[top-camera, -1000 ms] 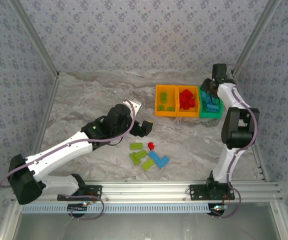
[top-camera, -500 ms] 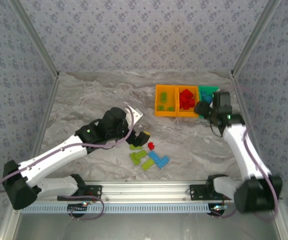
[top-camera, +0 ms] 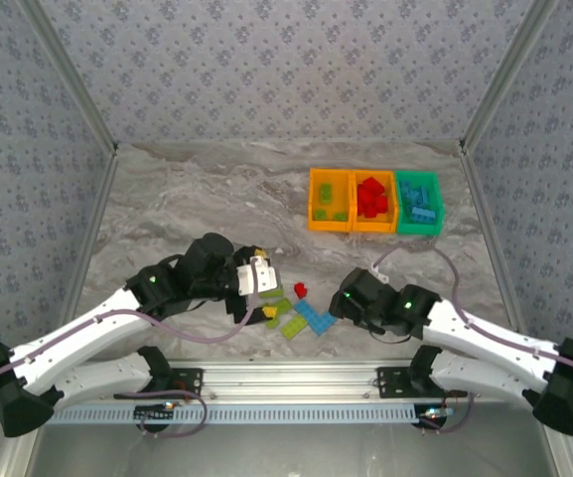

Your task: Sort the legos into containers by color

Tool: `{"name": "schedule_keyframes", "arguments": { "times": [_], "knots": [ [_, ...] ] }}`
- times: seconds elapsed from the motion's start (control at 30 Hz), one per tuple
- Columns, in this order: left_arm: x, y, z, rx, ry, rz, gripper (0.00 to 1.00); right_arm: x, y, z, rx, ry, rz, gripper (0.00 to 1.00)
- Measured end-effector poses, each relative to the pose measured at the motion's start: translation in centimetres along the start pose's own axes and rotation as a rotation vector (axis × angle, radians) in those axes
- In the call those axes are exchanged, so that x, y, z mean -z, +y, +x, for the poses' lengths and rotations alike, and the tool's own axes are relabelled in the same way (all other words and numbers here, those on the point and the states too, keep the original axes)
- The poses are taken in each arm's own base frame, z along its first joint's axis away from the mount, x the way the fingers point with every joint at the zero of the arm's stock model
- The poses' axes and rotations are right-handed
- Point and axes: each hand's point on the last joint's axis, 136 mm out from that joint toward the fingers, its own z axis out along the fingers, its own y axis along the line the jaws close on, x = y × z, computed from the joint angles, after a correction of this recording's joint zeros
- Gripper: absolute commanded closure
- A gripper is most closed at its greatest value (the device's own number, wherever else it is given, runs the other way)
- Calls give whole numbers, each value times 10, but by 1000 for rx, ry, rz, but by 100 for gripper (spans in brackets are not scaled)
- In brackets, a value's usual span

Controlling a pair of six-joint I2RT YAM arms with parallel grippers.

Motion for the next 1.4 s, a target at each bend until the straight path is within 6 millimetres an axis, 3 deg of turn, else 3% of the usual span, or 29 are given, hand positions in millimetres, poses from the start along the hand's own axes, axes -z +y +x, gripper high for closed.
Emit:
{"name": "schedule_keyframes", "arguments": {
  "times": [0.27,0.57,0.9,1.17,1.3,1.4],
  "knots": [
    [-4,-10,11,-26,17,39,1,-33,-4,20,-301,20,125,23],
    [-5,-13,11,-27,15,59,1,-63,14,22,-413,43,218,25],
    [-4,-18,14,-22,22,84,1,-78,17,24,-449,66,251,63],
    [-4,-21,12,-29,12,99,1,-73,10,18,-468,50,256,73],
    [-5,-25,13,-28,4,119,1,-54,-1,0,-429,-22,276,73],
    [-5,-29,15,-29,-9,131,1,-32,8,-25,-362,-88,226,73]
  ]
}}
